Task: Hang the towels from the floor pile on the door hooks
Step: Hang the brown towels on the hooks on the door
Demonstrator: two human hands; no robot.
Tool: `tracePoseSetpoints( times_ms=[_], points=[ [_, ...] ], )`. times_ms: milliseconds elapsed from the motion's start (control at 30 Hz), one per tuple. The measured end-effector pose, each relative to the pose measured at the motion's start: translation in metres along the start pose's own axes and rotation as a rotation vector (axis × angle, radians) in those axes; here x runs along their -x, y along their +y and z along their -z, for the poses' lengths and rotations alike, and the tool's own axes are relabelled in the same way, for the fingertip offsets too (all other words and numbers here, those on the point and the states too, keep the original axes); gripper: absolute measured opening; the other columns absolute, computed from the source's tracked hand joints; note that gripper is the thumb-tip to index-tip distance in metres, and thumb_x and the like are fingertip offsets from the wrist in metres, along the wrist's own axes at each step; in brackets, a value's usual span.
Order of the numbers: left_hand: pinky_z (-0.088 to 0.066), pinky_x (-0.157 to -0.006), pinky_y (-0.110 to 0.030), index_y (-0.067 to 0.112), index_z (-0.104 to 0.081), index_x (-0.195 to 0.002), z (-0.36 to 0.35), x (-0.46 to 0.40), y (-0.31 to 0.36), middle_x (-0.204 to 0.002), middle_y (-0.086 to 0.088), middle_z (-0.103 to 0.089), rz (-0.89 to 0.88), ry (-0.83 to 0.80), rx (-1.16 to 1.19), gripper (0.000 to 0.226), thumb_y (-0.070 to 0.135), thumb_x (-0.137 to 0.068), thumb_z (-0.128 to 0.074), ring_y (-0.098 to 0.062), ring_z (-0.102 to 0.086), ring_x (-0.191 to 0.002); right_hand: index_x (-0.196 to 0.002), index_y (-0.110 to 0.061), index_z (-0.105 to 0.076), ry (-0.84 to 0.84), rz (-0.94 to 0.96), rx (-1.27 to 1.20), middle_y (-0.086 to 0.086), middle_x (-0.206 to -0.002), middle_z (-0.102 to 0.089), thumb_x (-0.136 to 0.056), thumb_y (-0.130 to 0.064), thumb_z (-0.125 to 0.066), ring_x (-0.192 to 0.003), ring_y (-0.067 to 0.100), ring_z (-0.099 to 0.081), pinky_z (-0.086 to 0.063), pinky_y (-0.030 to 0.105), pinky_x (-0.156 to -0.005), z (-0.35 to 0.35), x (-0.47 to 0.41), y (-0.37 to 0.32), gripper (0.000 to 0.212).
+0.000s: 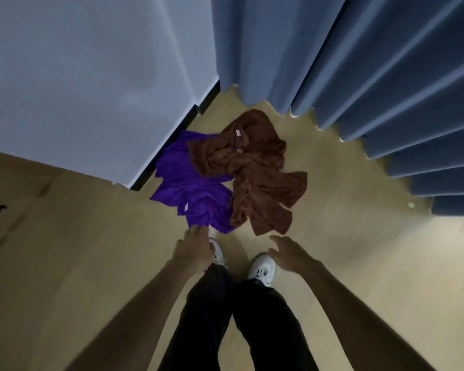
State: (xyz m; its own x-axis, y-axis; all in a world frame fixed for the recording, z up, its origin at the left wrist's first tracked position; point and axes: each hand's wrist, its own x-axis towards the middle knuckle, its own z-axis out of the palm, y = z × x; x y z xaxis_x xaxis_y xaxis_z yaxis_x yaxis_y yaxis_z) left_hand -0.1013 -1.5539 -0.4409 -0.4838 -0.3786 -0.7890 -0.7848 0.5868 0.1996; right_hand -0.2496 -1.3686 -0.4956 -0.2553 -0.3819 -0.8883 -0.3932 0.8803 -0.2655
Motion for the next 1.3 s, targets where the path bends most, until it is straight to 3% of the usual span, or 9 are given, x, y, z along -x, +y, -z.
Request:
tracePoseSetpoints(
  times_ms=[133, 300, 533, 633, 767, 867, 933, 1133, 1300],
  points=[
    [-0.042, -0.096, -0.044, 0.009, -0.041, -0.127, -0.033, -0.091, -0.009, -0.128, -0.011, -0.042, -0.061, -0.003, 0.017, 0.036, 0.022, -0.094, -0.044, -0.028, -0.042, -0.117, -0.145, -0.010, -0.028, -0.011, 0.046, 0.027, 0.016, -0.147, -0.036, -0.098, -0.027, -0.043, -0.132, 0.031, -0.040, -0.036, 0.034, -0.104, -0.010, -0.101, 0.003, 0.052],
    [-0.040, -0.099, -0.046, 0.008, -0.039, -0.132, -0.075, -0.204, -0.035, -0.132, -0.012, -0.041, -0.066, 0.039, 0.072, 0.041, 0.019, -0.093, -0.044, -0.028, -0.041, -0.120, -0.132, -0.003, -0.045, 0.098, 0.107, 0.004, 0.019, -0.135, -0.049, -0.098, -0.021, -0.041, -0.125, 0.035, -0.048, -0.040, 0.041, -0.104, -0.012, -0.238, -0.004, 0.038],
    [-0.038, -0.103, -0.044, 0.014, -0.034, -0.140, -0.122, -0.309, -0.091, -0.137, -0.011, -0.037, -0.085, 0.078, 0.052, 0.047, 0.021, -0.094, -0.043, -0.028, -0.040, -0.125, -0.150, -0.024, -0.015, 0.174, 0.070, 0.134, 0.021, -0.155, -0.016, -0.095, -0.034, -0.045, -0.142, 0.041, -0.018, -0.020, 0.047, -0.117, -0.005, -0.408, -0.015, 0.063],
    [-0.040, -0.100, -0.040, 0.016, -0.035, -0.137, -0.127, -0.322, -0.106, -0.134, -0.010, -0.039, -0.061, 0.060, 0.025, 0.045, 0.022, -0.093, -0.042, -0.029, -0.042, -0.123, -0.141, -0.006, -0.037, 0.256, 0.042, 0.215, 0.024, -0.144, -0.038, -0.096, -0.027, -0.041, -0.133, 0.039, -0.036, -0.032, 0.043, -0.109, -0.005, -0.436, -0.019, 0.049],
    [-0.041, -0.099, -0.041, 0.015, -0.034, -0.136, -0.114, -0.284, -0.098, -0.135, -0.010, -0.036, -0.026, 0.035, 0.035, 0.043, 0.022, -0.094, -0.041, -0.029, -0.041, -0.124, -0.111, -0.005, -0.061, 0.349, 0.163, 0.204, 0.016, -0.114, -0.063, -0.095, -0.016, -0.039, -0.104, 0.030, -0.060, -0.046, 0.029, -0.090, -0.005, -0.377, -0.032, 0.029],
    [-0.041, -0.097, -0.040, 0.015, -0.035, -0.135, -0.091, -0.220, -0.075, -0.134, -0.008, -0.037, -0.051, -0.013, 0.053, 0.043, 0.022, -0.094, -0.042, -0.027, -0.042, -0.123, -0.077, -0.013, -0.067, 0.370, 0.266, 0.066, 0.007, -0.081, -0.067, -0.080, -0.013, -0.065, -0.075, 0.023, -0.063, -0.051, 0.021, -0.072, 0.010, -0.286, -0.055, 0.003],
    [-0.041, -0.095, -0.039, 0.015, -0.034, -0.136, -0.063, -0.169, -0.055, -0.132, -0.008, -0.038, -0.086, -0.008, 0.067, 0.043, 0.023, -0.094, -0.041, -0.025, -0.043, -0.121, -0.073, -0.009, -0.067, 0.460, 0.298, -0.033, 0.009, -0.081, -0.069, -0.082, -0.012, -0.061, -0.076, 0.025, -0.064, -0.050, 0.030, -0.071, 0.024, -0.219, -0.071, 0.011],
    [-0.043, -0.093, -0.037, 0.012, -0.039, -0.131, 0.086, -0.028, 0.009, -0.130, -0.011, -0.044, -0.165, 0.147, 0.184, 0.035, 0.023, -0.098, -0.036, -0.027, -0.050, -0.116, -0.075, -0.013, -0.055, 0.510, 0.442, -0.181, 0.004, -0.078, -0.057, -0.083, -0.013, -0.063, -0.073, 0.014, -0.050, -0.036, 0.024, -0.067, 0.108, -0.016, -0.124, 0.011],
    [-0.044, -0.095, -0.042, 0.013, -0.045, -0.125, 0.221, 0.065, 0.063, -0.122, -0.014, -0.050, -0.232, 0.400, 0.222, 0.035, 0.032, -0.098, -0.032, -0.034, -0.054, -0.112, -0.073, -0.017, -0.051, 0.553, 0.729, -0.128, -0.010, -0.073, -0.053, -0.068, 0.005, -0.054, -0.068, -0.003, -0.046, -0.033, 0.009, -0.063, 0.199, 0.138, -0.171, 0.023]
  ],
)
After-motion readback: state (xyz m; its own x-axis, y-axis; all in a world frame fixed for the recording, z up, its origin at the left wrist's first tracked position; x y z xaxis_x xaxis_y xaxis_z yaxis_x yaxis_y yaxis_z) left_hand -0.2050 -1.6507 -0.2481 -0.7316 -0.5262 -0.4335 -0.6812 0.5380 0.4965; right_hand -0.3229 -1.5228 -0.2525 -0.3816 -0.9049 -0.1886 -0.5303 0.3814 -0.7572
